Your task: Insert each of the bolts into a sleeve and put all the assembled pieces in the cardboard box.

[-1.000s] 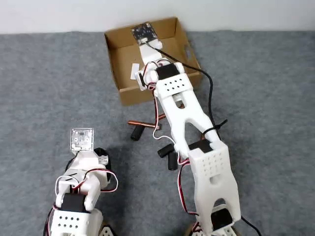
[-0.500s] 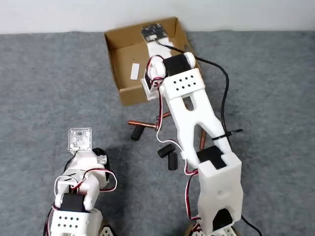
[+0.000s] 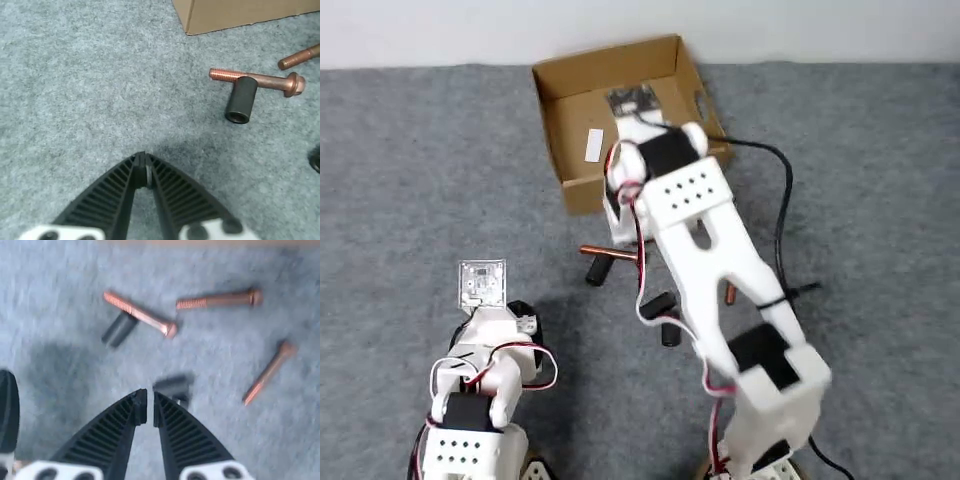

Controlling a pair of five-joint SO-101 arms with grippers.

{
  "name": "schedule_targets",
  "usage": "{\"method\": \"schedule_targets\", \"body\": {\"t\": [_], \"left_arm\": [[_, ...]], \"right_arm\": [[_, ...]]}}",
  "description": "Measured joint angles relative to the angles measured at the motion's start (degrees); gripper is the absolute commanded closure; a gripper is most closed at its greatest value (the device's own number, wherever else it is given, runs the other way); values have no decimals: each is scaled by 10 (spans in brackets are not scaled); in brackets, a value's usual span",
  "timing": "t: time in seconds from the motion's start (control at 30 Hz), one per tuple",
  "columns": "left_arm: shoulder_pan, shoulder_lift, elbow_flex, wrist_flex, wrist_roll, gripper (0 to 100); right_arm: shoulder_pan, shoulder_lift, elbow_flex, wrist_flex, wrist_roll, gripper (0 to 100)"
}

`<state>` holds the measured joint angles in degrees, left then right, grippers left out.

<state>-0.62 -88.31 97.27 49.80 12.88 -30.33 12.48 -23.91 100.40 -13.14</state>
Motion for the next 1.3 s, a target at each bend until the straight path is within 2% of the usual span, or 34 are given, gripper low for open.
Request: {"method": "schedule_targets", "body": {"t": [0.13,0.2,0.37,0.77,0.97,1.1,1.23,1.3], "left_arm": [[0,0,0,0,0,994],[0,0,0,0,0,994],[0,0,0,0,0,994],[0,0,0,0,0,994],[1,0,0,0,0,994],[1,0,0,0,0,994],[1,0,0,0,0,994],[1,0,0,0,0,994]], "right_arm": [[-1,-86,141,0,-34,797],[0,-115,204,0,-46,766],[-5,-137,313,-25,-55,809],[-31,-137,486,-220,-55,821],[-33,-137,547,-319,-55,821],[-33,-98,551,-345,-55,828],[-22,-57,548,-353,-55,995],[-6,-53,542,-352,-55,966]]}}
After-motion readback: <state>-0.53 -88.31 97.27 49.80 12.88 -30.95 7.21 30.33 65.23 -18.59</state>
